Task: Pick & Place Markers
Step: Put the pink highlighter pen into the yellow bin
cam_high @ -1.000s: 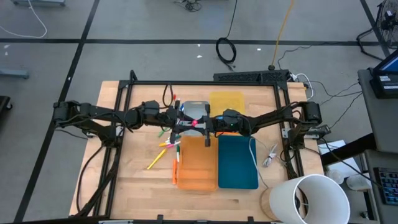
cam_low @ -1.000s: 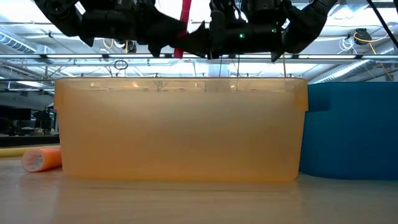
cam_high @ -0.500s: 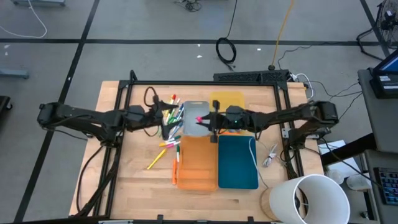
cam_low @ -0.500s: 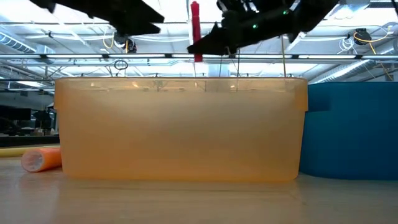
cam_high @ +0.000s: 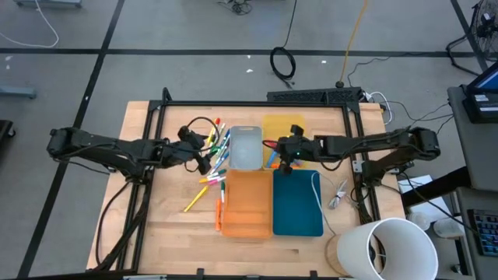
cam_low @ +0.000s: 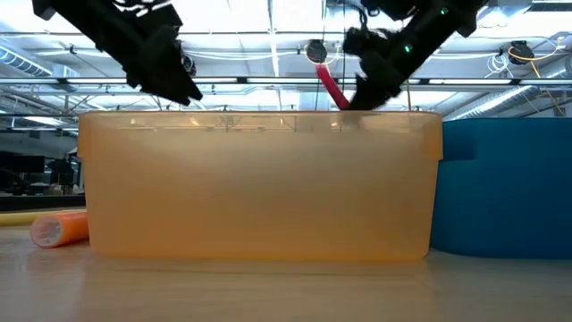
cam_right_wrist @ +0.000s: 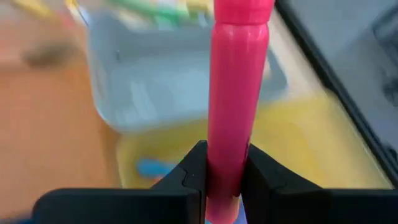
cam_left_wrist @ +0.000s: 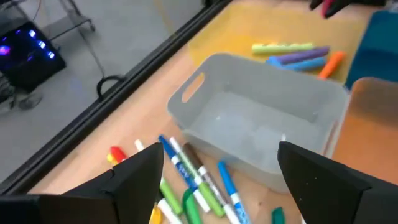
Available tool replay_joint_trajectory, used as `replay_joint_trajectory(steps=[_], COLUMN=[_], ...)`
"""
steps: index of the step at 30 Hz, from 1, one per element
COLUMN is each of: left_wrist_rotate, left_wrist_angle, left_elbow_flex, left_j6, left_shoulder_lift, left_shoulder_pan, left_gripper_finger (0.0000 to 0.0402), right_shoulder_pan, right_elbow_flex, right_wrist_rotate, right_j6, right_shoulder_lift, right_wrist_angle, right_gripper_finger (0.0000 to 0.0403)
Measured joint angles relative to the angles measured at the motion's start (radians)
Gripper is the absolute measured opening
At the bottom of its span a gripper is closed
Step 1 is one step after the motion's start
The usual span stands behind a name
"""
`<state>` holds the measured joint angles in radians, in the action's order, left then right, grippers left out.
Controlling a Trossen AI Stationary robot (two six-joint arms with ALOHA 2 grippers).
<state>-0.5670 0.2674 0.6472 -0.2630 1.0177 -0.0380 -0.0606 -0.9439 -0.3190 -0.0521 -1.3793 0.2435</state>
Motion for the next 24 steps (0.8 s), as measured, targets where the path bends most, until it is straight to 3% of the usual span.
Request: replay_joint_trajectory(steps=[7, 16, 24], left_wrist_rotate=[-0.002, -0.011, -0.010], left_wrist_angle=[-0.001, -0.002, -0.002], left_elbow_flex=[0.000, 0.000, 0.000], left_j6=[-0.020, -0.009, -0.009], left_shoulder_lift=[0.079, 0.123, 0.123], left_shoulder_pan=[0.001, 0.010, 0.018], left_gripper_finger=[0.0321, 0.0321, 0.0321], right_shoulder_pan=[-0.047, -0.152, -0.156], right_elbow_flex=[0.062, 0.136, 0.151], right_wrist_rotate=[-0.080, 0.007, 0.010], right_j6=[-0.067, -0.128, -0.176], right_shoulder_lift=[-0.005, -0.004, -0.004], right_wrist_angle=[0.021, -0.007, -0.052], right_gripper_finger=[0.0048, 0.0049, 0.0133])
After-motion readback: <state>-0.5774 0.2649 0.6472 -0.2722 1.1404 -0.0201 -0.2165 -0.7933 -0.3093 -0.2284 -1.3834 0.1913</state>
